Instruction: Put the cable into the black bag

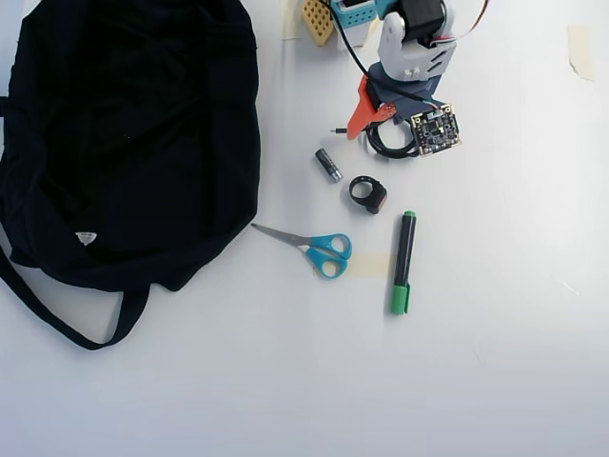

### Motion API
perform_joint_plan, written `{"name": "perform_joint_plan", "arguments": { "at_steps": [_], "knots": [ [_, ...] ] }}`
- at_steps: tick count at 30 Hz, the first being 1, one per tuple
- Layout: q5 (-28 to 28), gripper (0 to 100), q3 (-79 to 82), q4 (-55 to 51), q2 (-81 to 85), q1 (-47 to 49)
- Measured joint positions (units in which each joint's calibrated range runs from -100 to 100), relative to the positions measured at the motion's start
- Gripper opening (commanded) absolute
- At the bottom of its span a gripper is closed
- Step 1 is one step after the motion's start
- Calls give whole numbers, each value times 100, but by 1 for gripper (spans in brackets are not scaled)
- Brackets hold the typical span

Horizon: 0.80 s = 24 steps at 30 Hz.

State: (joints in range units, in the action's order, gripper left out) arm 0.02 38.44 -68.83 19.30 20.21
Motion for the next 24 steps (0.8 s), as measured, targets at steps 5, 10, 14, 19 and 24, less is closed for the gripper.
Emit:
{"name": "perform_joint_plan", "arguments": {
  "at_steps": [5,10,14,19,24],
  "knots": [
    [10,30,307,438,-17,73],
    [29,31,307,567,-473,265],
    [29,31,307,927,-822,265],
    [29,30,307,1108,-1220,257],
    [176,31,338,1357,-1494,220]
  ]
}}
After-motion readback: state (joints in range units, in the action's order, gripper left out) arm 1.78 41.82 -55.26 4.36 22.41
